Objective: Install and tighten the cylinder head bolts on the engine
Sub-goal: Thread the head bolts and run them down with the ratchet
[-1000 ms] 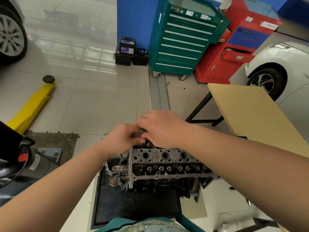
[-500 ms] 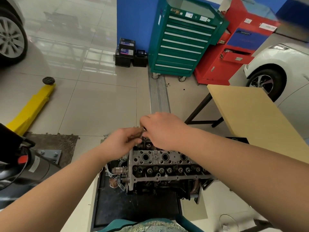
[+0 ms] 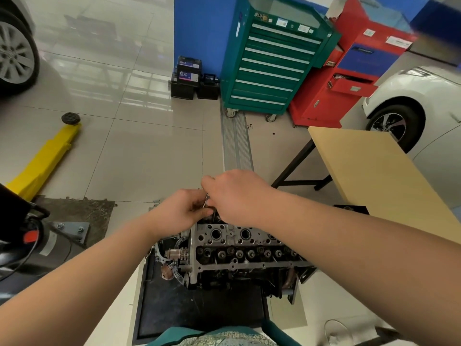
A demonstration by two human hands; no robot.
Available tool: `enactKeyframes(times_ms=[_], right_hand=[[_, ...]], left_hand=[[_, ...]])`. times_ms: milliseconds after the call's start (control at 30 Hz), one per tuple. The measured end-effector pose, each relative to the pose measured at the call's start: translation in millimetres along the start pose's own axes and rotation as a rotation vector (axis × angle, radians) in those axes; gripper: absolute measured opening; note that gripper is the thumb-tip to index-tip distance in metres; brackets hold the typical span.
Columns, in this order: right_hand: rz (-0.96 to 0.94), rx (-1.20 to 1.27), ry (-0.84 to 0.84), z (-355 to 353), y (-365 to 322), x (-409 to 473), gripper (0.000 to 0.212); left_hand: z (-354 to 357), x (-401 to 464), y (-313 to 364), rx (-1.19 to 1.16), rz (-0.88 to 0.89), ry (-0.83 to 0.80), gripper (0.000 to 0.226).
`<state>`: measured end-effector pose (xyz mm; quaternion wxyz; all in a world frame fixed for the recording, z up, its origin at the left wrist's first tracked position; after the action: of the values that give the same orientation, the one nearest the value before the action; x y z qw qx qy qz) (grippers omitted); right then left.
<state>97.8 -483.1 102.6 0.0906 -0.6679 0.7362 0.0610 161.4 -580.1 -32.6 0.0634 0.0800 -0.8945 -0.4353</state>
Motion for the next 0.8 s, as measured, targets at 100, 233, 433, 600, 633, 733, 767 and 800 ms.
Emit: enactKeyframes(times_ms=[100, 233, 433, 600, 633, 733, 767, 800], right_hand=[[0.129, -0.022, 0.080, 2.6, 1.6, -0.6, 0.039], [0.167, -0.054, 0.124, 3.0, 5.8, -2.9, 0.051], [-0.036, 0.042, 0.027, 0.0, 5.1, -5.6, 0.019], [0.192, -0.125, 0.106, 2.2, 0.7, -1.4, 0.038], [0.189, -0.129, 0.106, 1.7, -0.6, -0.8, 0.040], [0.075, -0.046, 0.050, -4.8, 0.8, -0.3, 0.036], [0.014, -0.018, 0.009, -6.9, 0.6, -0.2, 0.032], [-0.022, -0.003, -0.032, -7.9, -0.2, -0.4, 0.027]], left_hand=[[0.4, -7.5, 7.0, -0.068, 0.015, 0.141, 0.014], [1.1, -13.6, 15.3, -0.013, 0.035, 0.239, 0.009], [0.4, -4.3, 3.6, -0.086, 0.013, 0.035, 0.017], [-7.4, -10.3, 18.2, -0.070, 0.029, 0.212, 0.034], [-9.2, -10.9, 17.6, -0.026, 0.030, 0.242, 0.030], [-13.8, -7.9, 13.1, 0.063, 0.054, 0.242, 0.024], [-14.1, -6.2, 9.8, 0.062, 0.050, 0.212, 0.022], [-13.6, -4.8, 6.9, 0.050, 0.040, 0.163, 0.018]])
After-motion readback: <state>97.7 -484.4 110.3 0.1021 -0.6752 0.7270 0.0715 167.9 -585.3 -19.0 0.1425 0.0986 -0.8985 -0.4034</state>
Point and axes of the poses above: each hand's wrist, its own x-axis towards the middle knuckle, its own z-axis out of the palm, y = z × x, the point moved 5 cm from there along x, towards the middle knuckle, and after that the axes turned 6 degrees about x, right-handed, at the moved point
